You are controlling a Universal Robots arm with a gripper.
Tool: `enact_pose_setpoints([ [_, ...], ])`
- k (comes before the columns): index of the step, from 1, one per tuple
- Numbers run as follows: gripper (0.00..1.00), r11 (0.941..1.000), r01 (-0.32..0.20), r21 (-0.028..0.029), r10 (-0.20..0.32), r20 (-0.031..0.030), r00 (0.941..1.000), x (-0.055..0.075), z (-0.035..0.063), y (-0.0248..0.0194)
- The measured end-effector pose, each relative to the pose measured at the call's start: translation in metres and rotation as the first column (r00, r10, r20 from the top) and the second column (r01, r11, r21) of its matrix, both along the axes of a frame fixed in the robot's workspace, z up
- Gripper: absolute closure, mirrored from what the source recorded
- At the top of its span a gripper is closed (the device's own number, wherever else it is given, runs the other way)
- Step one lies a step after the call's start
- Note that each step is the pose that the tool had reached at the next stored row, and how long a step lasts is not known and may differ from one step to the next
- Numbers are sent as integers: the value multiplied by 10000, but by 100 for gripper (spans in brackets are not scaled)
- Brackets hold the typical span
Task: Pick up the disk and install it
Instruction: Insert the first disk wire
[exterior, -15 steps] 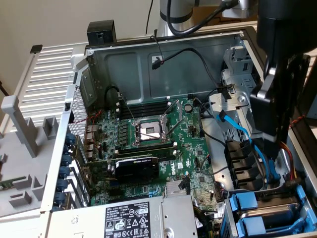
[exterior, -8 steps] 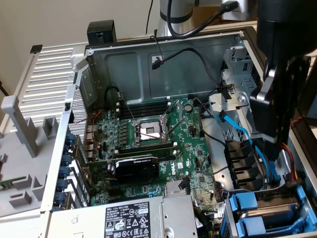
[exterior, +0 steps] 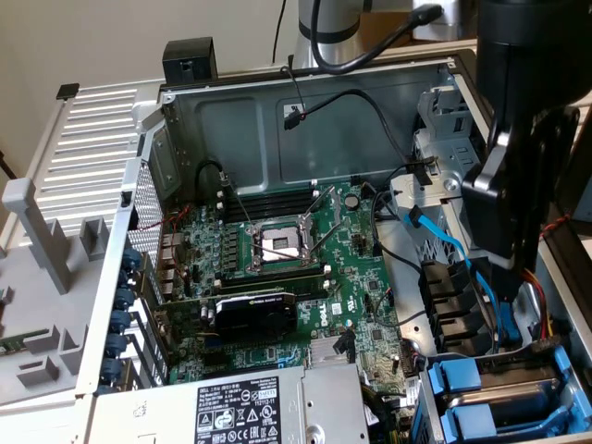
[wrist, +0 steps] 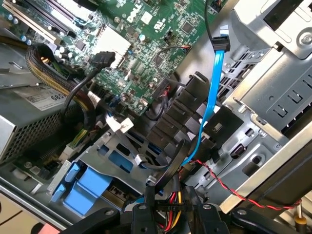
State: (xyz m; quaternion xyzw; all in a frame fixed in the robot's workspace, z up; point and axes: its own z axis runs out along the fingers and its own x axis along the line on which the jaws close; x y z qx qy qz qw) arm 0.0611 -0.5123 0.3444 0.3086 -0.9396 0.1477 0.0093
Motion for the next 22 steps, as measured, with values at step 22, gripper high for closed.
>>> enact_pose_setpoints([
  [22,65,10000,27,1,-27,76,10000,5,-32,22],
])
